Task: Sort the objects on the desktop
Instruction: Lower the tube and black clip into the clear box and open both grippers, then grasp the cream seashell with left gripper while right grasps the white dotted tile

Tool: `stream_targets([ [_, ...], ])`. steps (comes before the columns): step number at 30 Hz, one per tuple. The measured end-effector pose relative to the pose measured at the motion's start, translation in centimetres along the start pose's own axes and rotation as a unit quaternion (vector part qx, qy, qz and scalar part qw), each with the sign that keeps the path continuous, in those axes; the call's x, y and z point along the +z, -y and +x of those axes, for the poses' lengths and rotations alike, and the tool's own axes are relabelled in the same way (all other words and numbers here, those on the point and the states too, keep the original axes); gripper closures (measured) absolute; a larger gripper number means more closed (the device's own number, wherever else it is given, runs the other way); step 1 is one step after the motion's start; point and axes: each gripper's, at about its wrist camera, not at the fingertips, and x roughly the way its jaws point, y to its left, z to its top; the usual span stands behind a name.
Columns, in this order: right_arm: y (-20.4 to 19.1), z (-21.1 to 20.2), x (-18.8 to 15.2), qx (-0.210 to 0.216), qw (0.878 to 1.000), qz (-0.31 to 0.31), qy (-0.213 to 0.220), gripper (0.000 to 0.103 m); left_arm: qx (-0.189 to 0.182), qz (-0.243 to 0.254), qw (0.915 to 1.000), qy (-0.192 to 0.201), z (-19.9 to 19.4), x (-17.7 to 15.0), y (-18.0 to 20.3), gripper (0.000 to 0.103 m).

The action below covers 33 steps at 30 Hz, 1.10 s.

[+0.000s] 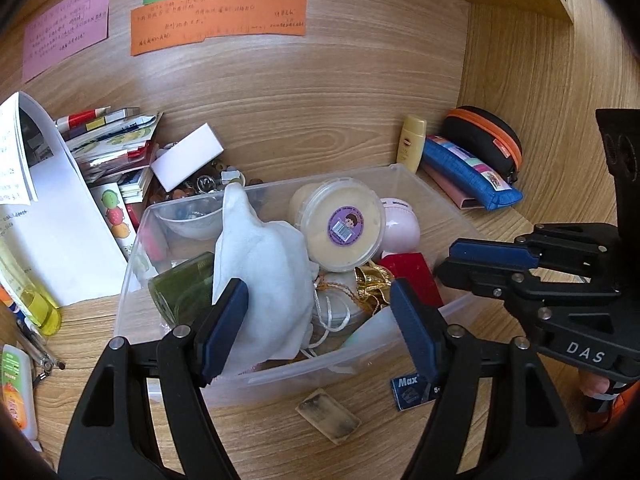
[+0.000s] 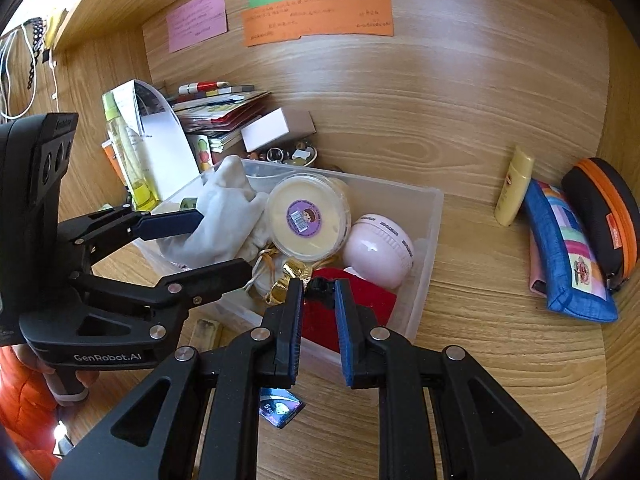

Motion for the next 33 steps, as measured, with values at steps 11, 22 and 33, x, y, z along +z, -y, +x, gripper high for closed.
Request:
stream_targets([
  [11,-0.6,-2.6,-0.3,-0.027,0.999,-0.001,0.02,0.062,0.009,-0.016,0.9996,0.02,-3.1,-0.5,-0.3,0.024],
  [22,-1.4,-5.8,-3.4,-0.039,0.999,0.009,0.022,0.045,0.03,-0.029,0.9988,0.028,-7.0,-3.5,0.2,0.01],
  [33,-3.7,-6.9,-8.6,-0.026,1.0,0.011,-0.011,0.041,0.038,-0.067,0.997,-0.001,-8.9,-7.4,0.2,0.006],
])
